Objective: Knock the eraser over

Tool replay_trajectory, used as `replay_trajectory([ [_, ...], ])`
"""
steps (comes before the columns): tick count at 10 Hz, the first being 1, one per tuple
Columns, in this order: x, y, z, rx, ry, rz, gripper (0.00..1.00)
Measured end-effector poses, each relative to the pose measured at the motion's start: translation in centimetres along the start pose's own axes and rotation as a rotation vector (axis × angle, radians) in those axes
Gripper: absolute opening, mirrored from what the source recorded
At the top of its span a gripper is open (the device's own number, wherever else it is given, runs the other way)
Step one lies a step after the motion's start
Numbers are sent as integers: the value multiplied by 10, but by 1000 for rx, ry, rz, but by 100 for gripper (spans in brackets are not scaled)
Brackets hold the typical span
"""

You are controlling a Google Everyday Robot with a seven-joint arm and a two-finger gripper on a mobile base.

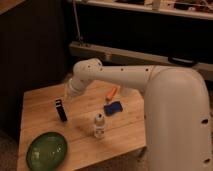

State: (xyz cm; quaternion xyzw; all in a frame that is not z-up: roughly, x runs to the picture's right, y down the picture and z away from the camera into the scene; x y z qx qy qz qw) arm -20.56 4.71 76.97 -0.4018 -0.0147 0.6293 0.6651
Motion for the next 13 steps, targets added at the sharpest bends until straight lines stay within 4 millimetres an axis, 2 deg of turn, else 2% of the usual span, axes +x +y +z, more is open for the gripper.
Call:
replay_trajectory([
  [1, 1, 7, 4, 6, 19, -25, 0],
  [5, 21, 80, 47, 90, 137, -123, 0],
  [8, 26, 89, 64, 112, 210, -170, 0],
  [11, 25, 80, 63, 129, 213, -175, 0],
  [13, 25, 85, 63, 112, 210, -176, 0],
])
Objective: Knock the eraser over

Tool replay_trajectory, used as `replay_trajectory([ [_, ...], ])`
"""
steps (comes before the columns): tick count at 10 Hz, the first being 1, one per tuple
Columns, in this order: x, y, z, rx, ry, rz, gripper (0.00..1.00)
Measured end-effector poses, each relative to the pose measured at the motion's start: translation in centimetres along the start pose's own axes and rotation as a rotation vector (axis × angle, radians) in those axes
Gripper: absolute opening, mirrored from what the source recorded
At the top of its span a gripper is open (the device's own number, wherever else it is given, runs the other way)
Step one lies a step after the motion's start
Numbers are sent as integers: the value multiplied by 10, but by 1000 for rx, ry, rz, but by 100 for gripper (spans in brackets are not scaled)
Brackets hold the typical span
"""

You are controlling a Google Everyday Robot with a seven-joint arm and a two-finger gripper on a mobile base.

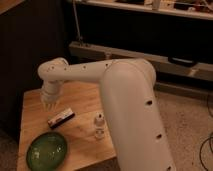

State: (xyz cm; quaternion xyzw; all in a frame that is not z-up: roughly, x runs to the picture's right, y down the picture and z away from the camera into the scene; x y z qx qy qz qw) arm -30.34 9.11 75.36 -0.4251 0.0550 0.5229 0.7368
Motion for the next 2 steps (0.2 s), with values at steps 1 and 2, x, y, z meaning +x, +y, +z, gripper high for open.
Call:
replay_trajectory([
  [1, -1, 2, -5, -23, -11, -13, 1],
  [2, -1, 0, -7, -30, -15, -17, 11],
])
